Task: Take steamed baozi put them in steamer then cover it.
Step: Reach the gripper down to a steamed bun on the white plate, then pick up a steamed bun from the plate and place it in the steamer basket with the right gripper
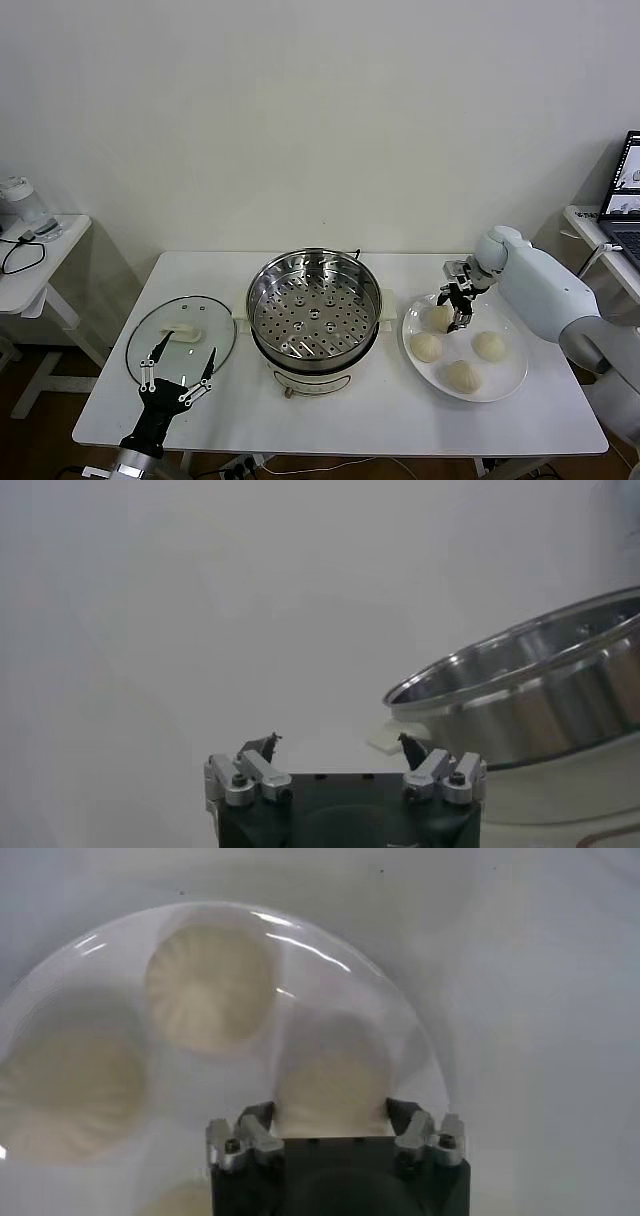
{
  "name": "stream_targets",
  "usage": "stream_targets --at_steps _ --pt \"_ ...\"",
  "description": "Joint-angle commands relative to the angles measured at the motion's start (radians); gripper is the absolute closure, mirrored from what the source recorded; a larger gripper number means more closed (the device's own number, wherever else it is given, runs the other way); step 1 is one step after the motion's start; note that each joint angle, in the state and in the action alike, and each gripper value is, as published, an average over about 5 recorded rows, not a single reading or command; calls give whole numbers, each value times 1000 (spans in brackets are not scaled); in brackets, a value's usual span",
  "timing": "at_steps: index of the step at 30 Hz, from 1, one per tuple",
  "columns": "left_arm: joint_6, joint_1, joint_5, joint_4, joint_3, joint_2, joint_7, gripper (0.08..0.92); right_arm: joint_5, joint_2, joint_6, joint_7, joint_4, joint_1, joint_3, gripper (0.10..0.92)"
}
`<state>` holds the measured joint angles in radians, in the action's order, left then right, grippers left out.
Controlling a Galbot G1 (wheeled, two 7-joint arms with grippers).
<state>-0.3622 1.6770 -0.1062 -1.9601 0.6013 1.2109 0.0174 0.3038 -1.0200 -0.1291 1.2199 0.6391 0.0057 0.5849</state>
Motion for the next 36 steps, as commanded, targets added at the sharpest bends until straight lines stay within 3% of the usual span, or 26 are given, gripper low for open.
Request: stream_targets --at_steps 1,9,15,25,36 --pt "0 0 1 -4 0 0 1 177 8 20 -13 -1 59 25 17 328" --pt "-1 -3 2 -10 -4 -5 2 177 -70 85 -221 -3 303 235 134 336" --pt "-3 -1 3 -16 -8 -7 3 177 -132 29 -356 -10 464 439 296 338" --pt "-15 8 3 -26 -5 -8 7 177 -116 -161 -490 -13 571 565 414 340" --pt "-16 1 26 -13 3 -9 7 177 20 -248 -474 -36 579 424 460 358"
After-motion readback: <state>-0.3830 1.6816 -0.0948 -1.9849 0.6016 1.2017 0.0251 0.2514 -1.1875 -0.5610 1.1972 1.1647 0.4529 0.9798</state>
